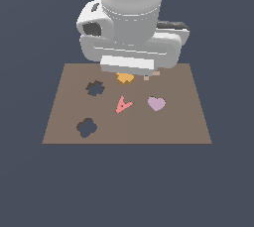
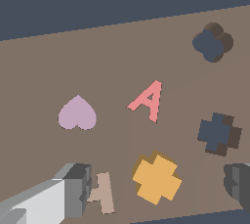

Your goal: Insert a designated object into the corresponding slot on a board.

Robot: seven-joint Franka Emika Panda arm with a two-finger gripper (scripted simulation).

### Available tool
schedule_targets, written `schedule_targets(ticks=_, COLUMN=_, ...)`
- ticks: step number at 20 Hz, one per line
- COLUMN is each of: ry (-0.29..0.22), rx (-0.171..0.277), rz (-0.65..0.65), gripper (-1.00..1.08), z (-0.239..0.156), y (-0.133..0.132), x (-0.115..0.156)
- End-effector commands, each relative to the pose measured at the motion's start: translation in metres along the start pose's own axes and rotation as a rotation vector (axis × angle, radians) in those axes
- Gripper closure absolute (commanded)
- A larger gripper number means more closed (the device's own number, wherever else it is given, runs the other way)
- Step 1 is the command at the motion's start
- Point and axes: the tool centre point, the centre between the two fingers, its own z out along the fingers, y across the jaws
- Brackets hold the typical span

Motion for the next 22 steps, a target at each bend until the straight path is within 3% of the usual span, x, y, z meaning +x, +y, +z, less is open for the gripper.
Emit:
schedule_targets(ticks=1, ry=-0.001, rx=-0.002, rz=0.059, gripper=-0.92, z=0.011, y=0.005, x=-0.007)
schedule_targets(ticks=12, ry=-0.007, rx=-0.012, rz=0.358, gripper=-0.92, z=0.065, y=0.021, x=-0.045)
schedule_targets(ticks=22, ry=-0.010, rx=-0.015, rz=0.483, gripper=-0.92, z=0.089, y=0.024, x=-0.062)
